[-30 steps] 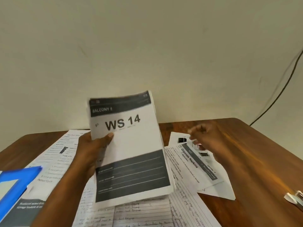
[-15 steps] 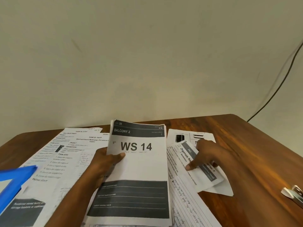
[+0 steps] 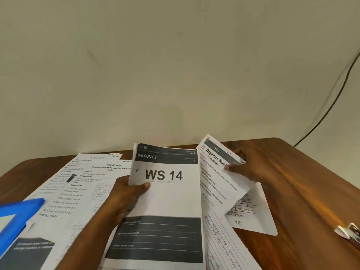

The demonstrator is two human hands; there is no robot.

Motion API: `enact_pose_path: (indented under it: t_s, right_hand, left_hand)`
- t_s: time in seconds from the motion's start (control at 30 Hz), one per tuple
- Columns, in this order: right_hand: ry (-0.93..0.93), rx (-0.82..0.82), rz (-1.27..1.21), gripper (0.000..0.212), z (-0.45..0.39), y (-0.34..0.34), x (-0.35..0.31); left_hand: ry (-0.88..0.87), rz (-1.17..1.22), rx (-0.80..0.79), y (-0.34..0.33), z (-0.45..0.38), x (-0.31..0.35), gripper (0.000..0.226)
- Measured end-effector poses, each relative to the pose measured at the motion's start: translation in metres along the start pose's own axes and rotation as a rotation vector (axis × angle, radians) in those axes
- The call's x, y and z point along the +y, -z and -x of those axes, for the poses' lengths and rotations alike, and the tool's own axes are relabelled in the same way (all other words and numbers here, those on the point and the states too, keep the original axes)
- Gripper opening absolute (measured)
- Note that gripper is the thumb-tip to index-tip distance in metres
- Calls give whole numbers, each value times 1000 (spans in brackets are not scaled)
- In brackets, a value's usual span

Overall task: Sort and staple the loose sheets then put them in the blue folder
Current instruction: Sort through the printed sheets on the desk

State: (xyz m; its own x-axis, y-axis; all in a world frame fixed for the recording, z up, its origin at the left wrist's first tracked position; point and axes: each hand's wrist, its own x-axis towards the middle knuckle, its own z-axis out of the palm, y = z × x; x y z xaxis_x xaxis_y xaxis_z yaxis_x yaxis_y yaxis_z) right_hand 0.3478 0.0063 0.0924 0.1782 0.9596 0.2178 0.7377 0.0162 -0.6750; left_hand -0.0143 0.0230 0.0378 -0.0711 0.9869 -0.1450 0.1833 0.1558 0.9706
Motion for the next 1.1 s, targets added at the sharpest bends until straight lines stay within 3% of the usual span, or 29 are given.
enact_pose_path:
  t_s: [0.07, 0.13, 0.2, 0.3, 0.47, 0.73, 1.1]
  right_hand:
    - [-154, -282, 92, 42, 2, 3, 7]
    - [-316, -387, 51, 55, 3, 3, 18]
    - [-332, -302, -46, 53, 2, 1, 25]
    - [-252, -78, -277, 33, -1, -4, 28]
    - [-246, 155, -752, 36, -4, -16, 31]
    - [-254, 240, -970, 25, -9, -41, 32]
    - [-166, 222, -944, 23, -8, -48, 28]
  left_hand:
    - [-2, -4, 0, -1, 0, 0, 36]
    - [-8, -7, 0, -1, 0, 0, 37]
    - [-11, -10, 3, -2, 0, 0, 36]
    - [-16, -6, 1, -2, 0, 1, 34]
    - [-34, -5, 0, -3, 2, 0, 28]
    - [-63, 8, -12, -3, -2, -2, 21]
    - [-67, 20, -26, -4, 0, -2, 15]
